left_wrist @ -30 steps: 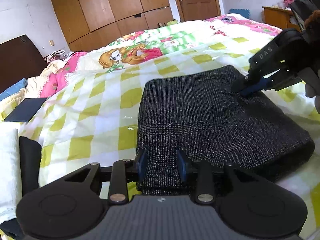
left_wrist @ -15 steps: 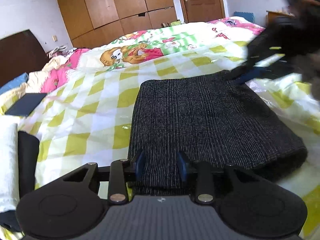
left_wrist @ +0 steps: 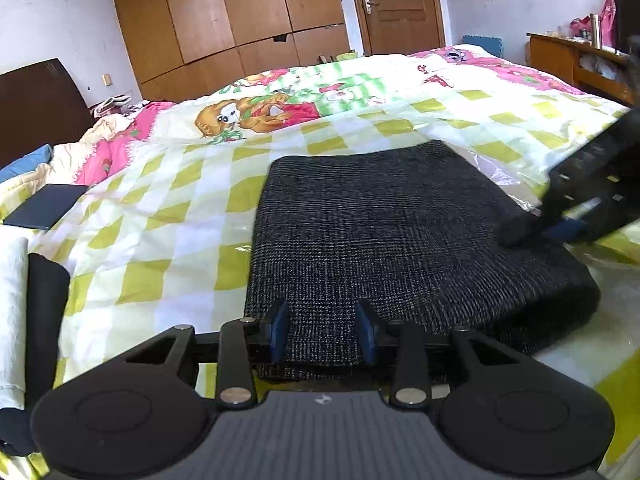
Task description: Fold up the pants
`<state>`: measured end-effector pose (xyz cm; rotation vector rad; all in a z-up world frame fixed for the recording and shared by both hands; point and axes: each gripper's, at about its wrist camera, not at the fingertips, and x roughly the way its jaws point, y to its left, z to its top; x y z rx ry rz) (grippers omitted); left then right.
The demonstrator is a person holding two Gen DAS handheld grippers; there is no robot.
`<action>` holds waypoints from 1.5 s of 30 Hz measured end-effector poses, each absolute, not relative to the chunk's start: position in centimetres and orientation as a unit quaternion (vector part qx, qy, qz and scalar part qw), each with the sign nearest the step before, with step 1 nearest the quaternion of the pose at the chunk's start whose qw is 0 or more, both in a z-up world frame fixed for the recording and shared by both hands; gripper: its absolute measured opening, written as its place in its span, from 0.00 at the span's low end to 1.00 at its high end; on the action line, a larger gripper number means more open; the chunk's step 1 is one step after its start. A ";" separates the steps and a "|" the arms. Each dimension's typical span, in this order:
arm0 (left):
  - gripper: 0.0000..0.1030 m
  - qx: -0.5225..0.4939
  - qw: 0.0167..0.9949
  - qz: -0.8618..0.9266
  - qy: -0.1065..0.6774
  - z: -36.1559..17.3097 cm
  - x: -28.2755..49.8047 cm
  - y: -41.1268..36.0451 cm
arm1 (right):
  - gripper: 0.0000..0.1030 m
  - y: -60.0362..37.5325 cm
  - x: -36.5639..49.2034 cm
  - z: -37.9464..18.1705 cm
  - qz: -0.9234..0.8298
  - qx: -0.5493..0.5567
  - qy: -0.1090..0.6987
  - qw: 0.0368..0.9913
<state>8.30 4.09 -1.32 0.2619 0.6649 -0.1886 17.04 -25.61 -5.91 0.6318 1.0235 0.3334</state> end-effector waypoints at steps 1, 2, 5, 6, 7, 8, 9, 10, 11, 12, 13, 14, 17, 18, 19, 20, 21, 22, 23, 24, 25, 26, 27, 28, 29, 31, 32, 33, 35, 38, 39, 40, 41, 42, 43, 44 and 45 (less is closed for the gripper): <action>0.48 0.126 0.932 -0.095 0.326 -1.3 8.5 3.9 | 0.29 -25.9 18.0 -6.0 0.151 0.295 0.478 0.813; 0.48 0.125 0.931 -0.099 0.327 -1.3 8.7 3.7 | 0.29 -25.9 19.0 -6.0 0.147 0.288 0.478 0.817; 0.49 0.138 0.929 -0.101 0.327 -1.5 9.5 2.4 | 0.30 -25.4 20.7 -5.4 0.135 0.266 0.474 0.828; 0.49 0.143 0.929 -0.095 0.328 -1.5 9.8 2.0 | 0.31 -25.0 20.7 -5.1 0.136 0.250 0.475 0.833; 0.49 0.142 0.929 -0.091 0.330 -1.4 9.9 1.8 | 0.32 -24.7 20.3 -4.6 0.138 0.233 0.471 0.840; 0.49 0.137 0.929 -0.089 0.332 -1.3 10.0 1.8 | 0.34 -24.6 19.6 -4.1 0.139 0.216 0.464 0.848; 0.49 0.130 0.930 -0.088 0.333 -1.2 9.9 1.9 | 0.34 -24.6 18.7 -3.8 0.139 0.199 0.459 0.855; 0.49 0.128 0.930 -0.087 0.335 -1.1 9.8 2.0 | 0.34 -24.5 17.8 -3.6 0.138 0.186 0.456 0.859; 0.49 0.127 0.929 -0.086 0.336 -1.1 9.5 2.0 | 0.34 -24.5 16.9 -3.6 0.138 0.182 0.454 0.861; 0.50 0.128 0.929 -0.085 0.337 -1.0 9.2 2.0 | 0.34 -24.5 16.1 -3.5 0.136 0.184 0.451 0.863; 0.50 0.128 0.928 -0.084 0.339 -1.0 9.0 2.0 | 0.34 -24.5 15.2 -3.5 0.135 0.186 0.448 0.864; 0.50 0.127 0.928 -0.082 0.342 -1.0 8.6 1.9 | 0.34 -24.5 14.5 -3.3 0.131 0.186 0.444 0.867; 0.50 0.120 0.928 -0.081 0.344 -0.7 7.9 1.9 | 0.35 -24.1 12.4 -2.4 0.130 0.184 0.427 0.876; 0.50 0.118 0.926 -0.083 0.348 -0.7 7.7 1.8 | 0.35 -23.6 12.5 -2.4 0.127 0.168 0.428 0.879; 0.50 0.119 0.925 -0.085 0.352 -0.8 7.7 1.6 | 0.35 -23.3 12.5 -2.6 0.123 0.162 0.433 0.878; 0.50 0.122 0.922 -0.088 0.356 -1.0 7.7 1.4 | 0.35 -23.2 12.5 -2.8 0.121 0.162 0.437 0.876; 0.50 0.128 0.920 -0.089 0.359 -1.2 7.7 1.2 | 0.35 -23.3 12.5 -2.9 0.121 0.164 0.438 0.876; 0.50 0.133 0.919 -0.090 0.361 -1.4 7.6 1.0 | 0.35 -23.4 12.6 -2.9 0.121 0.167 0.439 0.874; 0.50 0.136 0.918 -0.090 0.361 -1.5 7.5 0.9 | 0.35 -23.5 12.7 -2.8 0.120 0.172 0.440 0.873; 0.50 0.135 0.918 -0.091 0.361 -1.5 7.3 0.9 | 0.35 -23.6 12.7 -2.7 0.120 0.174 0.442 0.872; 0.50 0.134 0.918 -0.093 0.362 -1.5 7.3 0.9 | 0.35 -23.6 12.7 -2.6 0.121 0.172 0.442 0.872; 0.50 0.132 0.918 -0.093 0.362 -1.4 7.2 0.9 | 0.35 -23.6 12.6 -2.4 0.122 0.170 0.442 0.873; 0.50 0.131 0.918 -0.093 0.362 -1.4 7.2 1.0 | 0.36 -23.5 12.5 -2.5 0.121 0.170 0.442 0.873; 0.50 0.129 0.918 -0.093 0.362 -1.3 7.3 1.0 | 0.36 -23.5 12.4 -2.4 0.120 0.171 0.442 0.873; 0.50 0.128 0.918 -0.094 0.362 -1.3 7.3 1.0 | 0.37 -23.4 12.3 -2.4 0.120 0.172 0.441 0.873; 0.50 0.128 0.919 -0.095 0.361 -1.2 7.1 1.1 | 0.40 -23.4 12.1 -2.5 0.121 0.171 0.441 0.873; 0.50 0.128 0.919 -0.096 0.361 -1.2 7.0 1.1 | 0.43 -23.4 12.2 -2.6 0.123 0.171 0.444 0.871; 0.50 0.129 0.918 -0.097 0.361 -1.2 7.0 1.1 | 0.43 -23.4 12.2 -2.7 0.125 0.169 0.447 0.869; 0.50 0.129 0.918 -0.098 0.361 -1.2 7.0 1.2 | 0.43 -23.4 12.2 -2.6 0.125 0.168 0.446 0.870; 0.50 0.124 0.919 -0.099 0.360 -1.0 7.0 1.3 | 0.43 -23.2 12.1 -2.3 0.127 0.163 0.446 0.871; 0.50 0.123 0.920 -0.100 0.360 -0.9 7.0 1.3 | 0.43 -23.1 12.1 -2.3 0.127 0.158 0.446 0.872; 0.50 0.122 0.920 -0.099 0.360 -0.9 7.0 1.3 | 0.44 -22.9 12.1 -2.4 0.126 0.154 0.448 0.872; 0.50 0.121 0.920 -0.099 0.360 -0.9 7.1 1.4 | 0.46 -22.8 12.1 -2.5 0.127 0.151 0.451 0.871; 0.50 0.121 0.920 -0.100 0.360 -0.9 7.1 1.4 | 0.47 -22.8 12.1 -2.7 0.127 0.149 0.453 0.870; 0.50 0.122 0.920 -0.099 0.359 -0.9 7.1 1.3 | 0.48 -22.7 12.1 -2.8 0.128 0.150 0.458 0.867; 0.50 0.122 0.920 -0.098 0.359 -0.9 7.0 1.4 | 0.49 -22.8 12.1 -2.9 0.127 0.154 0.462 0.864; 0.50 0.121 0.921 -0.098 0.358 -0.8 7.0 1.5 | 0.49 -22.9 12.1 -2.8 0.128 0.156 0.461 0.864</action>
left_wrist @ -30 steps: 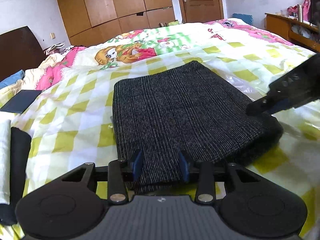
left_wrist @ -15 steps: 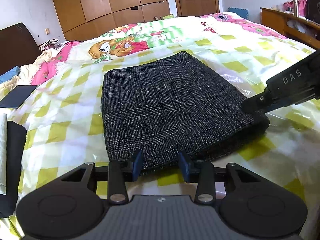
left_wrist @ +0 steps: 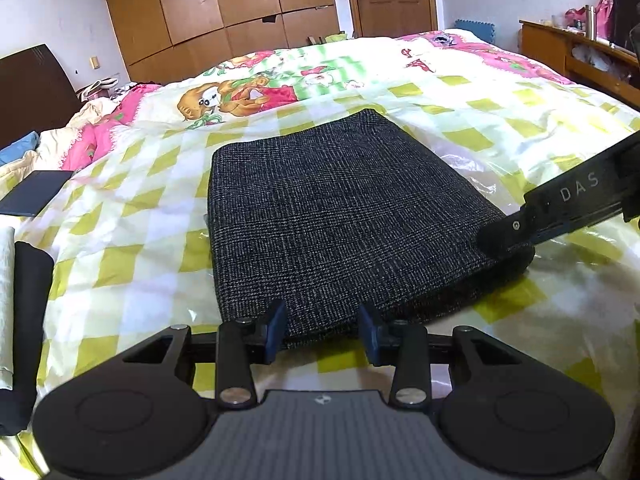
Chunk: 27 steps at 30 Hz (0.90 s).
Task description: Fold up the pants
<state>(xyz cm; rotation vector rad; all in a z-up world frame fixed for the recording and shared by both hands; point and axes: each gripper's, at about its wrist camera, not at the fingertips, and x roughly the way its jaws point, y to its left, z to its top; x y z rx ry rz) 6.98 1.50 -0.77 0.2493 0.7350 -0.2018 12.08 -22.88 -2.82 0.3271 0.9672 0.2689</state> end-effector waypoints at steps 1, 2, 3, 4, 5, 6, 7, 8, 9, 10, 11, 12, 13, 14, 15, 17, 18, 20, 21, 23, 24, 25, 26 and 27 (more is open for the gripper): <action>0.50 0.121 0.921 -0.098 0.356 -0.7 6.9 1.7 | 0.49 -23.0 12.0 -2.6 0.130 0.157 0.459 0.865; 0.50 0.121 0.923 -0.097 0.352 -0.4 6.8 1.9 | 0.48 -23.1 12.0 -2.4 0.131 0.160 0.454 0.866; 0.50 0.120 0.925 -0.096 0.347 -0.1 6.6 2.2 | 0.48 -23.3 12.0 -2.1 0.132 0.163 0.450 0.868; 0.50 0.120 0.926 -0.094 0.344 0.1 6.6 2.4 | 0.48 -23.5 12.1 -1.8 0.133 0.165 0.445 0.870; 0.50 0.119 0.929 -0.092 0.339 0.5 6.6 2.8 | 0.48 -23.7 12.3 -1.6 0.136 0.167 0.441 0.871; 0.50 0.117 0.930 -0.089 0.336 0.9 6.7 3.1 | 0.48 -23.8 12.5 -1.4 0.138 0.170 0.438 0.872; 0.50 0.114 0.932 -0.086 0.333 1.2 6.9 3.5 | 0.48 -24.0 12.9 -1.3 0.139 0.174 0.436 0.872; 0.50 0.110 0.934 -0.084 0.329 1.6 7.1 3.8 | 0.48 -24.1 13.4 -1.3 0.138 0.178 0.436 0.872; 0.50 0.104 0.936 -0.082 0.325 2.0 7.3 4.2 | 0.48 -24.3 13.9 -1.4 0.136 0.182 0.435 0.871; 0.50 0.097 0.938 -0.081 0.321 2.3 7.6 4.5 | 0.49 -24.4 14.4 -1.6 0.135 0.187 0.435 0.871; 0.50 0.093 0.939 -0.081 0.320 2.4 8.0 4.6 | 0.49 -24.5 15.0 -1.8 0.135 0.192 0.436 0.869; 0.50 0.088 0.940 -0.081 0.320 2.5 8.5 4.7 | 0.49 -24.5 15.6 -2.2 0.135 0.197 0.439 0.866; 0.51 0.086 0.940 -0.081 0.320 2.5 9.0 4.8 | 0.49 -24.5 16.2 -2.5 0.138 0.202 0.443 0.863; 0.51 0.087 0.940 -0.080 0.321 2.2 9.7 4.9 | 0.50 -24.4 16.9 -2.9 0.142 0.208 0.446 0.859; 0.51 0.090 0.939 -0.078 0.322 2.0 10.3 4.9 | 0.52 -24.3 17.4 -3.2 0.145 0.211 0.449 0.856; 0.51 0.090 0.937 -0.077 0.329 1.4 11.5 5.3 | 0.56 -24.1 18.5 -3.9 0.153 0.211 0.453 0.853; 0.51 0.080 0.935 -0.080 0.336 1.1 12.2 5.7 | 0.56 -24.0 19.0 -4.2 0.153 0.215 0.454 0.851; 0.53 0.057 0.932 -0.088 0.348 0.5 13.1 6.5 | 0.57 -23.8 19.6 -4.5 0.158 0.220 0.451 0.850; 0.58 0.049 0.930 -0.094 0.353 0.2 13.5 6.7 | 0.58 -23.6 19.9 -4.7 0.161 0.215 0.452 0.850; 0.68 0.048 0.927 -0.101 0.357 -0.6 14.2 6.8 | 0.63 -23.3 20.6 -5.2 0.171 0.215 0.455 0.847; 0.76 0.049 0.928 -0.102 0.355 -1.0 14.4 6.8 | 0.64 -23.2 20.9 -5.4 0.177 0.216 0.454 0.846; 0.81 0.049 0.929 -0.105 0.353 -1.3 14.5 6.8 | 0.66 -23.1 21.2 -5.7 0.182 0.217 0.454 0.844; 0.87 0.047 0.929 -0.105 0.352 -1.6 14.8 7.0 | 0.68 -23.1 21.5 -5.8 0.187 0.218 0.455 0.843; 0.90 0.042 0.928 -0.105 0.354 -1.7 15.0 7.3 | 0.68 -23.0 21.7 -5.9 0.190 0.218 0.454 0.842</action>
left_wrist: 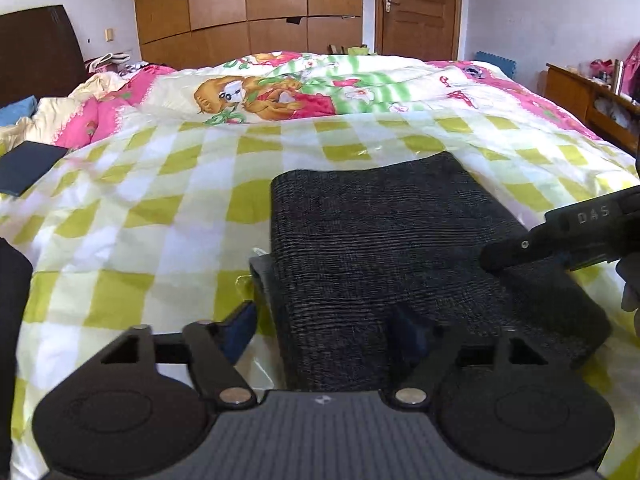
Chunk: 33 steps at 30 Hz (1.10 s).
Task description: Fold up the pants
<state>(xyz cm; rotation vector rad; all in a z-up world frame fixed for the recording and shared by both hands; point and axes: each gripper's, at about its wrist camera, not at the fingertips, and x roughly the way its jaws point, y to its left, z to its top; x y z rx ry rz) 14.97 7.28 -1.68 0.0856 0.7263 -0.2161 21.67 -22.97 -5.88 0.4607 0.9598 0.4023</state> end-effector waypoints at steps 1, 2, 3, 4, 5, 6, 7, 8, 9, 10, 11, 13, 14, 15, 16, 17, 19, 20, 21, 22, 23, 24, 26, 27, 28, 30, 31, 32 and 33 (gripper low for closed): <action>0.91 0.034 0.928 -0.108 0.356 -1.7 15.1 7.6 | 0.68 -22.9 21.8 -5.9 0.193 0.218 0.453 0.843; 0.91 0.024 0.926 -0.114 0.359 -1.8 15.2 8.0 | 0.68 -22.9 21.9 -5.9 0.195 0.218 0.453 0.842; 0.91 0.020 0.924 -0.119 0.364 -1.8 15.5 8.3 | 0.68 -22.9 21.9 -5.9 0.196 0.217 0.454 0.842; 0.91 0.016 0.921 -0.125 0.370 -1.9 15.8 8.5 | 0.68 -22.9 21.9 -5.9 0.196 0.218 0.454 0.841; 0.91 0.008 0.918 -0.127 0.376 -1.9 16.1 8.6 | 0.68 -22.9 21.8 -5.9 0.197 0.219 0.453 0.841; 0.91 -0.005 0.914 -0.129 0.384 -2.0 16.3 8.9 | 0.68 -22.9 21.8 -5.8 0.199 0.221 0.452 0.841; 0.91 -0.024 0.909 -0.133 0.394 -2.2 16.4 9.1 | 0.68 -22.9 21.7 -5.9 0.203 0.220 0.452 0.841; 0.91 -0.038 0.904 -0.140 0.401 -2.4 16.4 9.3 | 0.68 -23.0 21.6 -6.0 0.206 0.218 0.451 0.841; 0.91 -0.047 0.903 -0.141 0.403 -2.7 16.5 9.5 | 0.68 -23.0 21.5 -6.1 0.208 0.216 0.451 0.841; 0.94 -0.054 0.902 -0.140 0.404 -3.0 16.5 9.5 | 0.68 -23.0 21.5 -6.2 0.209 0.216 0.450 0.841; 0.97 -0.058 0.902 -0.138 0.405 -3.3 16.5 9.4 | 0.69 -23.0 21.5 -6.2 0.207 0.217 0.450 0.841; 0.98 -0.053 0.903 -0.135 0.404 -3.3 16.6 8.8 | 0.69 -22.7 21.5 -6.1 0.202 0.213 0.452 0.842; 0.95 -0.043 0.906 -0.135 0.399 -3.0 16.4 8.3 | 0.69 -22.7 21.4 -6.0 0.200 0.213 0.452 0.843; 0.91 -0.036 0.908 -0.138 0.393 -2.8 16.2 8.0 | 0.68 -22.7 21.4 -5.9 0.199 0.214 0.452 0.843; 0.87 -0.029 0.910 -0.140 0.389 -2.5 16.0 7.6 | 0.63 -22.7 21.2 -5.8 0.197 0.214 0.453 0.843; 0.82 -0.017 0.913 -0.139 0.382 -2.3 15.6 7.4 | 0.55 -22.9 21.1 -5.7 0.197 0.218 0.453 0.842; 0.70 -0.018 0.915 -0.143 0.377 -1.9 15.0 7.8 | 0.43 -23.8 20.5 -5.4 0.199 0.240 0.449 0.838; 0.64 -0.026 0.916 -0.144 0.375 -1.6 14.8 8.2 | 0.39 -24.3 20.2 -5.3 0.204 0.253 0.445 0.835; 0.62 -0.036 0.915 -0.147 0.373 -1.3 14.5 8.6 | 0.39 -24.7 19.9 -5.2 0.211 0.260 0.442 0.832; 0.62 -0.044 0.914 -0.150 0.374 -1.2 14.4 9.0 | 0.39 -24.9 19.8 -5.3 0.217 0.262 0.441 0.830; 0.63 -0.045 0.914 -0.151 0.375 -1.4 14.5 9.1 | 0.41 -24.9 20.0 -5.6 0.223 0.259 0.444 0.828; 0.68 -0.039 0.913 -0.150 0.377 -1.6 14.8 9.0 | 0.42 -24.8 20.4 -6.0 0.222 0.254 0.450 0.827; 0.76 -0.034 0.913 -0.149 0.378 -2.2 15.5 8.8 | 0.51 -24.8 21.3 -6.9 0.226 0.272 0.460 0.815; 0.82 -0.041 0.910 -0.154 0.383 -2.4 16.0 8.8 | 0.55 -24.8 21.8 -7.3 0.235 0.288 0.462 0.806; 0.85 -0.048 0.905 -0.162 0.390 -2.7 16.5 8.9 | 0.62 -24.6 22.3 -7.7 0.244 0.299 0.462 0.799; 0.96 -0.059 0.900 -0.164 0.400 -3.5 17.5 8.7 | 0.66 -24.2 22.8 -8.3 0.245 0.317 0.452 0.797; 0.96 -0.058 0.900 -0.163 0.399 -3.7 17.6 8.6 | 0.64 -24.0 22.7 -8.3 0.239 0.317 0.448 0.801; 0.93 -0.055 0.903 -0.161 0.395 -3.7 17.5 8.3 | 0.56 -23.7 22.5 -8.2 0.231 0.308 0.446 0.808; 0.85 -0.053 0.903 -0.165 0.394 -3.4 17.3 8.0 | 0.51 -23.7 22.2 -7.8 0.226 0.301 0.445 0.813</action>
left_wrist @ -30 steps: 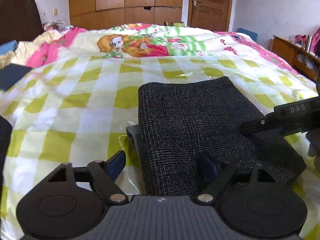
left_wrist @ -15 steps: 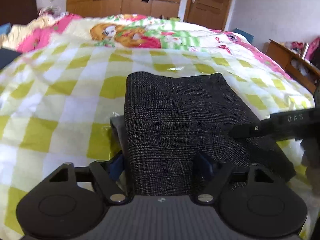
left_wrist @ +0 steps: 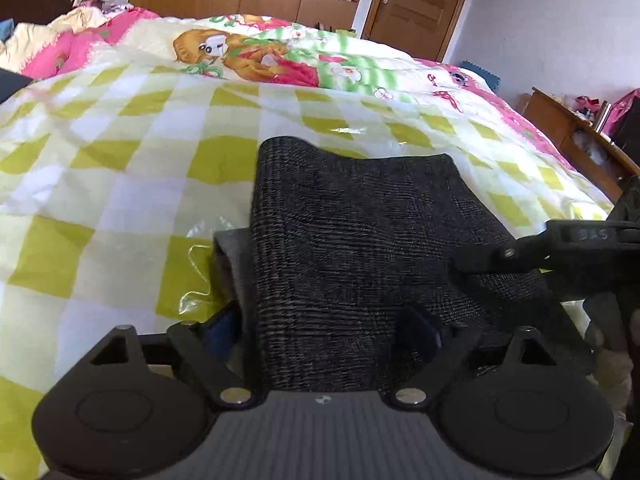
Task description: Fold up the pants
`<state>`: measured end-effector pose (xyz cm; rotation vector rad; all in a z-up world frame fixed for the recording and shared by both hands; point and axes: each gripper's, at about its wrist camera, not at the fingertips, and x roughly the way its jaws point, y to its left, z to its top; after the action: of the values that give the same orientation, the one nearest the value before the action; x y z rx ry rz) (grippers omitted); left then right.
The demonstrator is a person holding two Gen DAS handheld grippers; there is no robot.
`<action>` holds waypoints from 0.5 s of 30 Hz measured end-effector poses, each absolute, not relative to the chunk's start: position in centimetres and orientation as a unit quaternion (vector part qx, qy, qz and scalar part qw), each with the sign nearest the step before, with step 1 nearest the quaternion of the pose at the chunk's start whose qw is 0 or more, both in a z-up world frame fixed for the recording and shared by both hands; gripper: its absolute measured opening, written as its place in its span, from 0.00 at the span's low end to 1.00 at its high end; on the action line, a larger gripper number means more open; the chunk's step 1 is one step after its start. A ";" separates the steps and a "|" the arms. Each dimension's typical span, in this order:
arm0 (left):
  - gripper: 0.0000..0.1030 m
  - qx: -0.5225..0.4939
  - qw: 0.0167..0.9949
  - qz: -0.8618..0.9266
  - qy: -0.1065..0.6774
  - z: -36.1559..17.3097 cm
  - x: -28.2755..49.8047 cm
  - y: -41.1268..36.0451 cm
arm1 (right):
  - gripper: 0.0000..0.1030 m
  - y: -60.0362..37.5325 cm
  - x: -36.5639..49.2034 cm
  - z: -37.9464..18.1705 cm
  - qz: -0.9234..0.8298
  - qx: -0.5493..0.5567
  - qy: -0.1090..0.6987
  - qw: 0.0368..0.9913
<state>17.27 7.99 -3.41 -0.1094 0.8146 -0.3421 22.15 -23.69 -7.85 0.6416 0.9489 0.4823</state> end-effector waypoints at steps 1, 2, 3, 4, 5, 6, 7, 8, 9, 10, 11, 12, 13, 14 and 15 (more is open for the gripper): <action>0.83 -0.047 0.903 -0.165 0.393 -3.0 16.9 7.7 | 0.44 -24.0 21.8 -7.7 0.228 0.304 0.442 0.812; 0.79 -0.037 0.905 -0.163 0.390 -2.5 16.4 7.3 | 0.38 -24.6 21.5 -7.6 0.233 0.314 0.441 0.808; 0.77 -0.030 0.907 -0.162 0.389 -2.2 16.1 7.0 | 0.35 -25.2 21.2 -7.6 0.233 0.323 0.441 0.804; 0.75 -0.027 0.907 -0.162 0.389 -1.8 15.9 6.7 | 0.32 -25.8 20.8 -7.5 0.231 0.332 0.441 0.801; 0.72 -0.029 0.906 -0.162 0.390 -1.6 15.8 6.4 | 0.31 -26.3 20.4 -7.3 0.229 0.335 0.439 0.802; 0.70 -0.032 0.905 -0.164 0.391 -1.2 15.6 6.1 | 0.31 -26.8 19.8 -7.0 0.227 0.332 0.434 0.806; 0.69 -0.034 0.905 -0.167 0.391 -1.0 15.4 5.7 | 0.30 -27.3 19.2 -6.9 0.224 0.333 0.430 0.809; 0.69 -0.032 0.904 -0.170 0.392 -0.7 15.2 5.0 | 0.30 -28.0 18.7 -6.7 0.220 0.337 0.427 0.809; 0.69 -0.029 0.903 -0.173 0.393 -0.5 15.1 4.3 | 0.30 -28.7 18.3 -6.7 0.217 0.341 0.426 0.809; 0.69 -0.025 0.902 -0.178 0.393 -0.4 15.0 3.5 | 0.29 -29.5 18.0 -6.6 0.212 0.343 0.425 0.810; 0.69 -0.019 0.900 -0.184 0.394 -0.4 14.9 2.6 | 0.29 -30.4 17.6 -6.5 0.206 0.343 0.425 0.812; 0.69 -0.011 0.898 -0.192 0.396 -0.5 14.9 1.5 | 0.29 -31.2 17.4 -6.3 0.200 0.342 0.425 0.814; 0.69 -0.005 0.896 -0.199 0.397 -0.6 15.0 0.4 | 0.29 -32.1 17.1 -6.2 0.192 0.343 0.425 0.815; 0.69 -0.001 0.894 -0.206 0.398 -0.6 15.1 -0.7 | 0.29 -33.1 16.8 -6.1 0.185 0.346 0.425 0.816; 0.69 0.003 0.892 -0.214 0.399 -0.6 15.3 -2.0 | 0.29 -34.1 16.6 -6.0 0.177 0.346 0.425 0.818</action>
<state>15.27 -2.02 -0.59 0.0062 0.8284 -0.4433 16.58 -34.12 -6.02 0.7371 0.9050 0.3766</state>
